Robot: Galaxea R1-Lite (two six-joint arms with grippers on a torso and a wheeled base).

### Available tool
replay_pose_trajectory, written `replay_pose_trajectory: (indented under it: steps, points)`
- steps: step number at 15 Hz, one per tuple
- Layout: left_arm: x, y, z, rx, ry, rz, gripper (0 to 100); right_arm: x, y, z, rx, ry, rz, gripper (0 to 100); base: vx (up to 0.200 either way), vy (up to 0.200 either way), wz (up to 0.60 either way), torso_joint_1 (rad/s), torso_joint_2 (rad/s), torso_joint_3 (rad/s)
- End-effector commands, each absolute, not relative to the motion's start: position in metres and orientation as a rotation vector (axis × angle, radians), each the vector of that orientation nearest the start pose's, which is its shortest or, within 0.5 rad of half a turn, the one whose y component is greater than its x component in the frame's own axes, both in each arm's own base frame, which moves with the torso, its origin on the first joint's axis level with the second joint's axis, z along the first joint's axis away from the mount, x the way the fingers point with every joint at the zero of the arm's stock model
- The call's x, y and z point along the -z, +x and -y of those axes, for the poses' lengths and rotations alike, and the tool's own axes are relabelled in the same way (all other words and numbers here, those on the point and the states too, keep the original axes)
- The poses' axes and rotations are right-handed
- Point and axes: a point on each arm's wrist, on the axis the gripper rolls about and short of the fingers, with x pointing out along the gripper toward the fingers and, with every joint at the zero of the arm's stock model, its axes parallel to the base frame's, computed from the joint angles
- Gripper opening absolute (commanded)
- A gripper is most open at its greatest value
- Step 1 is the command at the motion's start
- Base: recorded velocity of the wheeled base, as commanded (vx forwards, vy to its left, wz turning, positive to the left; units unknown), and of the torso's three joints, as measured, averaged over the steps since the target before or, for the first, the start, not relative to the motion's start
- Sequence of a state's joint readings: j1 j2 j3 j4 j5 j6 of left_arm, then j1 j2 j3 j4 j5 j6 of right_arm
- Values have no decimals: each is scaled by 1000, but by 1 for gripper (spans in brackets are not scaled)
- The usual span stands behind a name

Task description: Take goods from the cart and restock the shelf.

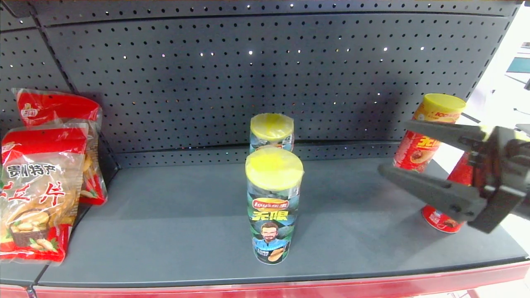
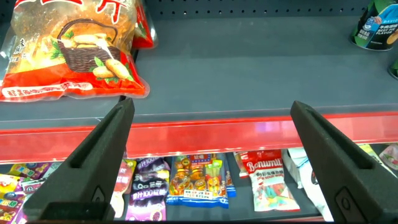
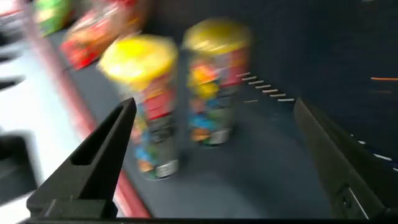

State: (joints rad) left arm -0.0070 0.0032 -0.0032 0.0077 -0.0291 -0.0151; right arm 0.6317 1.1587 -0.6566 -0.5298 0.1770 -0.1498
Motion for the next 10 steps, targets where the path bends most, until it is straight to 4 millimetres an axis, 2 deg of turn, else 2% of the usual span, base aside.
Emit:
replay_pose_trajectory:
  steps: [1, 2, 3, 4, 7, 10]
  points:
    - [-76, -23, 1, 35, -15, -9, 100, -274, 87, -53, -559, -99, 204, 100, 0, 0, 0, 0, 0, 0]
    - [-76, -23, 0, 37, -15, -9, 100, -270, 82, -45, -511, -103, 207, 100, 0, 0, 0, 0, 0, 0]
    - [-76, -23, 0, 37, -15, -9, 100, -257, 69, -29, -428, -115, 215, 100, 0, 0, 0, 0, 0, 0]
    - [-76, -23, 1, 35, -15, -9, 100, -254, 60, -24, -443, -119, 234, 100, 0, 0, 0, 0, 0, 0]
    - [-76, -23, 1, 35, -15, -9, 100, -239, 38, -17, -483, -108, 162, 100, 0, 0, 0, 0, 0, 0]
    - [-76, -23, 1, 35, -15, -9, 100, -233, 36, -16, -446, -80, 107, 100, 0, 0, 0, 0, 0, 0]
